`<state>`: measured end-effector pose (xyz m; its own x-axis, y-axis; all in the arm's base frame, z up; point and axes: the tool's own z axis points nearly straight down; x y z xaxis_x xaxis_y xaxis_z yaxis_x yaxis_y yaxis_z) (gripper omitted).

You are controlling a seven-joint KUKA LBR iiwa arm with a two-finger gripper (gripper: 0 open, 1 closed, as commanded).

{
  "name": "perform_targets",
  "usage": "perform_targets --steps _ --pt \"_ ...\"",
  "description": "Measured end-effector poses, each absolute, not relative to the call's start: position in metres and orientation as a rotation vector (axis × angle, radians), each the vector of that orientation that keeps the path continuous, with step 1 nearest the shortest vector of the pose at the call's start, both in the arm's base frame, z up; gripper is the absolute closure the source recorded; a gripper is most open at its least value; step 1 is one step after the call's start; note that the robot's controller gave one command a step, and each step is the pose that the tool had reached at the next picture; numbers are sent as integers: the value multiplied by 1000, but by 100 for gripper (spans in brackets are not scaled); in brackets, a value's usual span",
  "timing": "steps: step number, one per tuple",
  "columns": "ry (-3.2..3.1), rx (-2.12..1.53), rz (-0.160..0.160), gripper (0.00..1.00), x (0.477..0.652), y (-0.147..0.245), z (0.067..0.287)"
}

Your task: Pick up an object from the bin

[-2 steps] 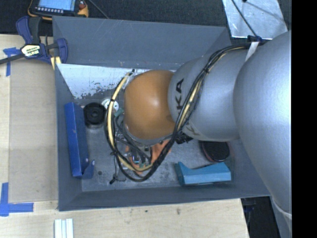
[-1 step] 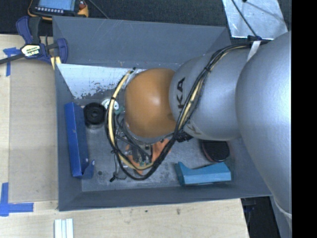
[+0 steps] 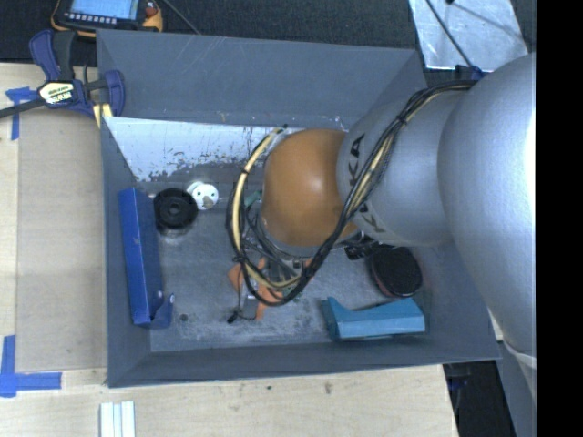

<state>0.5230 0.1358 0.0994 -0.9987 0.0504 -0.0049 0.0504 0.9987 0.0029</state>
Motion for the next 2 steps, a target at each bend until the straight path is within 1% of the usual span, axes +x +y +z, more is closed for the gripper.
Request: perform_targets --steps 1,2 --pt "3140 114 -6 0 538 107 78" --pt "3103 -473 1 100 567 87 109"
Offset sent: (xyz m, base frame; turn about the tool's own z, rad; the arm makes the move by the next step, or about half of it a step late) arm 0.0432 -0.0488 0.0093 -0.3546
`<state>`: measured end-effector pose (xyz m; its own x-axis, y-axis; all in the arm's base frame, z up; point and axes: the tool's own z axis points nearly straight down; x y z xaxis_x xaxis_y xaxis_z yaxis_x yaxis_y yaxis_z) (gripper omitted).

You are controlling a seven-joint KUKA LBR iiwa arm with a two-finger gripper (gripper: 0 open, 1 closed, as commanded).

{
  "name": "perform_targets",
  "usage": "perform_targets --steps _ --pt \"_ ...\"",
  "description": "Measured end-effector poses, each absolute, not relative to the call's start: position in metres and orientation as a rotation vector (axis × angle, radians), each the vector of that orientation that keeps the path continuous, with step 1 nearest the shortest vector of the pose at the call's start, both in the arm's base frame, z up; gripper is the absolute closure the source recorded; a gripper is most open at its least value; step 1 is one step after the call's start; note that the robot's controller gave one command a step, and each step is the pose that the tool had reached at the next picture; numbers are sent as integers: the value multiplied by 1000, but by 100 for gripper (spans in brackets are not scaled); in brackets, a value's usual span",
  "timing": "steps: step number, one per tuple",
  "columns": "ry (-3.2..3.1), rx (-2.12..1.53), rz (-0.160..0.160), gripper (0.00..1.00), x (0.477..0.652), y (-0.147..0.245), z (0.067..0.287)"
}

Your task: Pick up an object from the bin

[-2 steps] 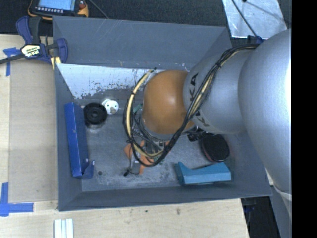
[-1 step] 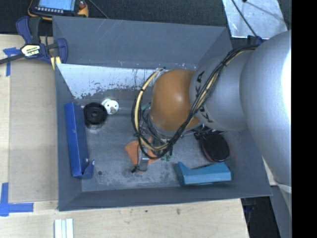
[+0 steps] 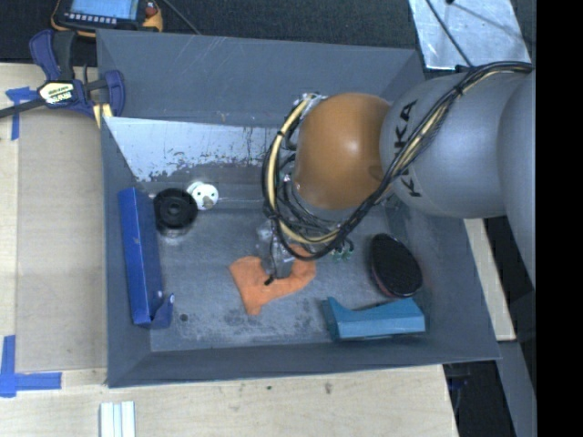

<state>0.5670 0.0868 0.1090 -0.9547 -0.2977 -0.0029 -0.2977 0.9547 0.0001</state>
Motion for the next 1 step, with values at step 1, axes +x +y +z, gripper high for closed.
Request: perform_targets --steps 1 --pt "3104 -471 1 0 567 87 109"
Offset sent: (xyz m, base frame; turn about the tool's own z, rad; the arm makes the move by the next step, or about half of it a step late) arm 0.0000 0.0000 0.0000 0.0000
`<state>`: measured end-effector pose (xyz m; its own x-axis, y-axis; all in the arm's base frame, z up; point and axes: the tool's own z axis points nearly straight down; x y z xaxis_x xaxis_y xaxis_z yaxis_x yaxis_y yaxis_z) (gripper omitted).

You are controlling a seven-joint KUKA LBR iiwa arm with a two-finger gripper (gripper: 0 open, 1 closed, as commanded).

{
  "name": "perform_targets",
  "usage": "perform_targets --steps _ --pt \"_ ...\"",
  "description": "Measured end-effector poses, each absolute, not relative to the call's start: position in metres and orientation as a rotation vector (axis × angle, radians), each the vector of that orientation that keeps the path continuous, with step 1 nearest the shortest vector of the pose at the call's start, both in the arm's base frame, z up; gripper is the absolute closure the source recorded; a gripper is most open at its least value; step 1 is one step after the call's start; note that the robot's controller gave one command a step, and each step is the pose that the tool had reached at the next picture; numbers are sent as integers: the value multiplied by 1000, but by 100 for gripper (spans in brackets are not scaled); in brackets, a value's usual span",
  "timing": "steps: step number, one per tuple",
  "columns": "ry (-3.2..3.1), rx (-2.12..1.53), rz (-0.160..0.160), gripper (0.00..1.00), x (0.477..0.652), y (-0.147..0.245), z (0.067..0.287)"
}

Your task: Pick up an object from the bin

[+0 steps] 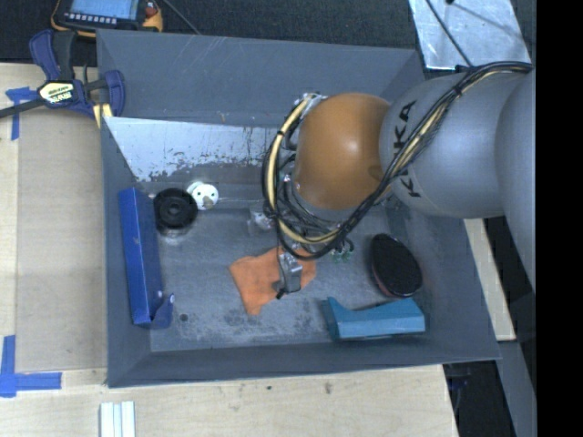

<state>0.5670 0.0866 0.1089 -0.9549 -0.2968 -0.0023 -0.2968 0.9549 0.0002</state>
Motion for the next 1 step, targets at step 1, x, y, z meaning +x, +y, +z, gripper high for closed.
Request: perform_targets --steps 1 --pt "3104 -471 1 0 567 87 109"
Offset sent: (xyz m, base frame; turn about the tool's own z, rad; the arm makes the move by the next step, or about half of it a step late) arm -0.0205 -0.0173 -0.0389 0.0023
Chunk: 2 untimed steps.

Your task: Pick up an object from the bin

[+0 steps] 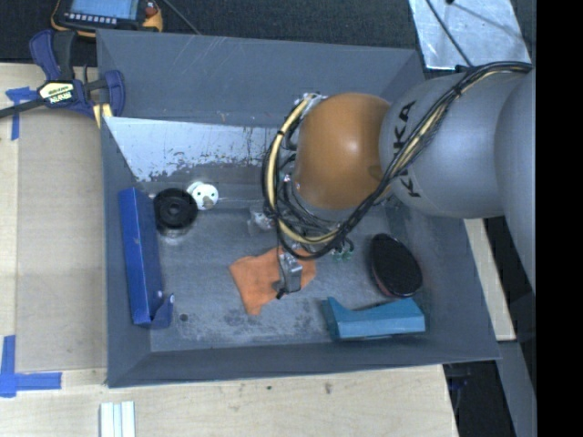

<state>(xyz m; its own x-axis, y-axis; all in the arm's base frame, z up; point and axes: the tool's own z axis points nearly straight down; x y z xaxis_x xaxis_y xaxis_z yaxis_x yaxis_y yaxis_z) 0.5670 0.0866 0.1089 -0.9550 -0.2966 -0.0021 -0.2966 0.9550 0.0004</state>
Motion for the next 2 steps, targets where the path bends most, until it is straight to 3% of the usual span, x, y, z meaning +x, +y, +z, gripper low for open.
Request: perform_targets --steps 1,2 --pt "3103 -463 1 100 548 69 71" --pt "3103 -463 1 100 548 69 71"
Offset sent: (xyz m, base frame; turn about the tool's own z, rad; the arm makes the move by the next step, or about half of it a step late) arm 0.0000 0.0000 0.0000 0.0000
